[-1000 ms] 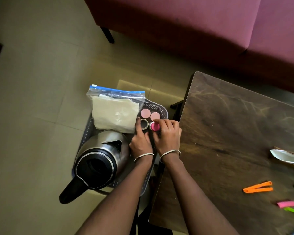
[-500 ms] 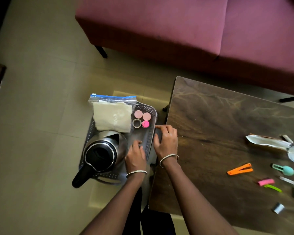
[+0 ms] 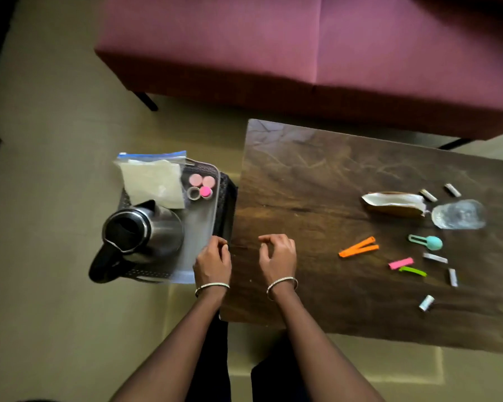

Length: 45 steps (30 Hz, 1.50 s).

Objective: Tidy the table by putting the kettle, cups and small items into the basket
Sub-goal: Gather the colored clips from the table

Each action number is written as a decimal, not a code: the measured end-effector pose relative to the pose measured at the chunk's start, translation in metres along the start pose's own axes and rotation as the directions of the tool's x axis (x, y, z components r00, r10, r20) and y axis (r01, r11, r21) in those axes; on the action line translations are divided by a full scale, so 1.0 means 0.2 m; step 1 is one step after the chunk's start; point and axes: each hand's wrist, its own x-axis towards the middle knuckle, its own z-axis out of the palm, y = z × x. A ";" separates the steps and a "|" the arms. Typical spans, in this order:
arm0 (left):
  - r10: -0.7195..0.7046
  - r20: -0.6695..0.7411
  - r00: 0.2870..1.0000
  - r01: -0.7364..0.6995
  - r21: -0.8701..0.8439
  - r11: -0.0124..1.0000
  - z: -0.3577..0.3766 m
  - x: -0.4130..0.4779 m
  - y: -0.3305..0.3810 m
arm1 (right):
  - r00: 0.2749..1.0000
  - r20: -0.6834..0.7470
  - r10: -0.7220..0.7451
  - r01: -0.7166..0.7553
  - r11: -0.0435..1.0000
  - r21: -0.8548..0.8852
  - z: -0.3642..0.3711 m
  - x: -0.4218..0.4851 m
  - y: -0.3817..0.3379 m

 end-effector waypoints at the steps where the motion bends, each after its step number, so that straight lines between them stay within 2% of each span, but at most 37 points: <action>1: 0.010 -0.003 1.000 -0.010 -0.004 1.000 0.03 -0.05 0.03 | 1.000 -0.008 0.004 -0.004 1.000 0.010 -0.05 -0.02 0.05; 6: 0.006 -0.032 0.999 -0.007 -0.043 0.999 0.19 -0.34 0.23 | 0.999 -0.044 0.000 0.002 0.999 0.048 -0.36 -0.08 0.35; 13: 0.087 -0.046 0.995 -0.091 -0.089 0.992 0.47 -0.72 0.53 | 0.996 -0.080 0.042 -0.038 0.998 0.050 -0.82 -0.15 0.80; 25: 0.115 0.042 0.992 -0.113 -0.043 0.993 0.81 -1.04 0.88 | 0.972 -0.125 0.197 -0.191 0.980 0.057 -1.26 -0.24 1.33; 28: 0.061 0.075 0.995 -0.059 -0.018 0.998 0.88 -0.99 0.88 | 0.972 -0.119 0.203 -0.198 0.979 0.056 -1.26 -0.18 1.40; 30: -0.088 0.126 0.988 0.101 -0.100 0.990 0.93 -0.95 0.88 | 0.976 -0.099 0.192 -0.189 0.981 0.038 -1.25 -0.12 1.42; 31: -0.220 0.173 0.960 0.254 -0.202 0.946 0.96 -0.93 0.89 | 0.979 -0.087 0.186 -0.184 0.983 0.029 -1.24 -0.08 1.42; 32: -0.363 0.243 0.900 0.427 -0.317 0.847 0.99 -0.90 0.90 | 0.981 -0.077 0.177 -0.176 0.984 0.021 -1.23 -0.04 1.42; 33: -0.481 0.342 0.807 0.588 -0.406 0.699 1.02 -0.87 0.92 | 0.984 -0.067 0.166 -0.165 0.986 0.010 -1.22 0.00 1.42; 35: -0.574 0.538 0.618 0.784 -0.469 0.406 1.06 -0.81 0.96 | 0.989 -0.042 0.142 -0.143 0.990 -0.019 -1.20 0.09 1.41; 36: -0.586 0.593 0.552 0.829 -0.466 0.309 1.09 -0.79 0.97 | 0.991 -0.026 0.131 -0.132 0.991 -0.030 -1.19 0.14 1.40; 38: -0.588 0.644 0.490 0.863 -0.453 0.222 1.14 -0.74 1.00 | 0.995 -0.010 0.099 -0.099 0.993 -0.060 -1.17 0.24 1.38; 45: -0.603 0.687 0.405 0.885 -0.461 0.069 1.35 -0.56 1.11 | 0.993 0.116 0.019 0.005 0.980 -0.200 -1.06 0.59 1.34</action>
